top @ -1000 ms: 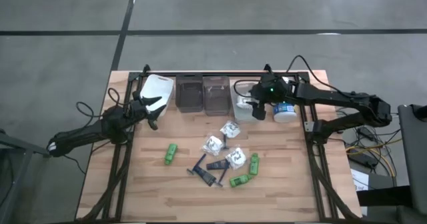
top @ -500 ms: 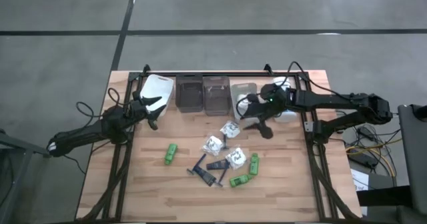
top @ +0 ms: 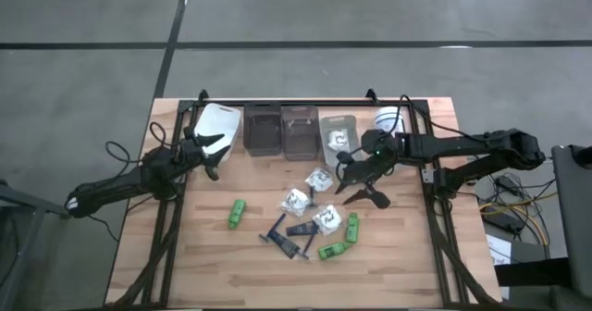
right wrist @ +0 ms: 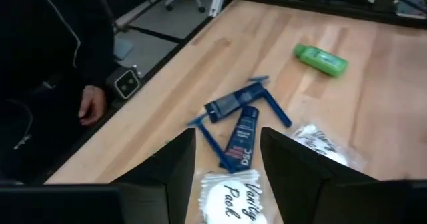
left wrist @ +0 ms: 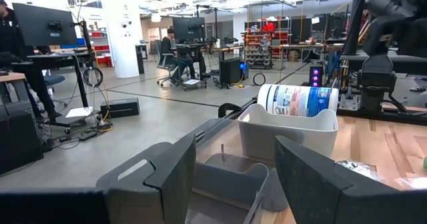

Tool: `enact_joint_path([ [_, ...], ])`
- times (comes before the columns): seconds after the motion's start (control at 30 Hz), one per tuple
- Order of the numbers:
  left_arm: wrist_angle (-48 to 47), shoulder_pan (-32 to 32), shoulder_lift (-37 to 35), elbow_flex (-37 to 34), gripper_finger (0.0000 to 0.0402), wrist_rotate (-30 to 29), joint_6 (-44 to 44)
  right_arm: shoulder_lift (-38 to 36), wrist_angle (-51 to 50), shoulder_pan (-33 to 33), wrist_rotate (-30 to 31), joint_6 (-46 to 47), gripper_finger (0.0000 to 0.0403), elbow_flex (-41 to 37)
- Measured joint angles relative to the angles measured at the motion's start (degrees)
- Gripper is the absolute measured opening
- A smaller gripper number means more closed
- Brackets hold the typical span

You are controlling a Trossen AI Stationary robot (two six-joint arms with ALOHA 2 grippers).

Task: Pick & Place Travel size toiletries
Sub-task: Put the top cotton pack into the grey bin

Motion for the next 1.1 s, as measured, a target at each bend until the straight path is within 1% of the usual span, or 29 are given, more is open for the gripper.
enact_joint_path([
  [0.2,0.02,0.0,-0.01,0.0,0.0207,0.0,0.01,2.22,1.61,0.64,6.67,1.47,0.014,-0.07],
  [0.33,0.0,0.01,0.06,0.0,0.0207,0.01,0.01,6.47,3.48,0.6,7.2,0.41,0.0129,-0.09],
  [0.47,0.0,-0.01,0.08,0.0,0.0207,0.01,0.01,12.23,3.83,0.62,8.31,-1.57,0.0119,-0.01],
  [0.53,0.02,-0.01,0.09,0.0,0.0206,-0.01,0.0,15.19,3.92,0.6,11.31,-1.86,0.0115,0.13],
  [0.67,0.02,0.0,0.16,0.0,0.0207,0.0,-0.01,20.76,3.86,0.58,21.45,-2.13,0.011,1.65],
  [0.7,0.0,-0.01,0.17,0.0,0.0207,0.01,0.01,21.92,3.73,0.58,23.13,-2.7,0.011,2.24],
  [0.83,0.0,0.0,0.17,0.0,0.0207,0.01,0.0,25.97,2.56,0.59,24.48,-6.46,0.0124,4.65],
  [1.0,0.02,-0.01,0.17,0.0,0.0207,0.01,0.01,29.1,-4.24,0.58,25.61,-7.63,0.0157,8.99],
  [1.1,0.02,0.01,0.17,0.0,0.0206,0.01,-0.01,30.26,-8.27,0.79,29.17,-8.38,0.0176,11.25],
])
